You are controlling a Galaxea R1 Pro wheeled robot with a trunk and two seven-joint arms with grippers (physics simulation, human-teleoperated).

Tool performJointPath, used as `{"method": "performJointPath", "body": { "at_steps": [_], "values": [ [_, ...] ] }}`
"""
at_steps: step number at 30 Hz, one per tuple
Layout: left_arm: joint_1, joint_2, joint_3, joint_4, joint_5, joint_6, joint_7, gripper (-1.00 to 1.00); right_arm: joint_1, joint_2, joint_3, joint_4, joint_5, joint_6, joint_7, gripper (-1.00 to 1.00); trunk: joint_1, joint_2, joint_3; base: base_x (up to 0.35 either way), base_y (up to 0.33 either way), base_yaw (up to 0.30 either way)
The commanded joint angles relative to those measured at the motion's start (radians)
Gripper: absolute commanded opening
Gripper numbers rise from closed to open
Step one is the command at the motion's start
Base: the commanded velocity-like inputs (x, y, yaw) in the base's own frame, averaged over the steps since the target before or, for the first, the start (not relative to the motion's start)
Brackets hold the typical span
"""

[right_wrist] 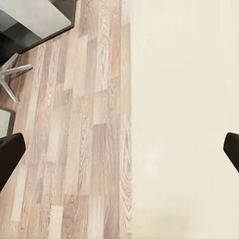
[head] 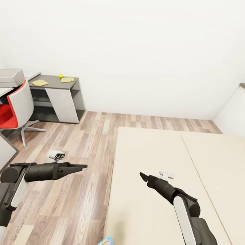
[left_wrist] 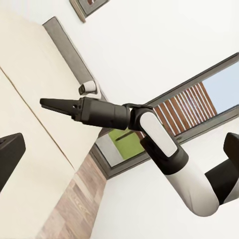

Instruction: Put all the toys in the child's room - the three board games (two on the bed and one on the table), the two jigsaw puzzles on the table, and the tennis ball on the table - inside the toy box on the table in the child's room.

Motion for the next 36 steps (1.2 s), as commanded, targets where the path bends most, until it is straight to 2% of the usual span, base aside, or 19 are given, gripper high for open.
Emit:
{"method": "performJointPath", "body": {
  "at_steps": [1, 36],
  "values": [
    [-0.001, 0.000, 0.000, 0.000, -0.001, 0.011, -0.004, 1.00, -0.001, 0.001, -0.001, -0.001, 0.002, 0.005, 0.004, 1.00, 0.001, -0.002, 0.000, 0.000, 0.000, 0.000],
    [-0.001, 0.003, 0.005, 0.000, 0.004, 0.011, -0.004, 1.00, -0.001, 0.001, -0.001, -0.002, 0.002, 0.005, 0.001, 1.00, 0.001, -0.002, 0.058, 0.000, 0.000, 0.000]
  ]
}}
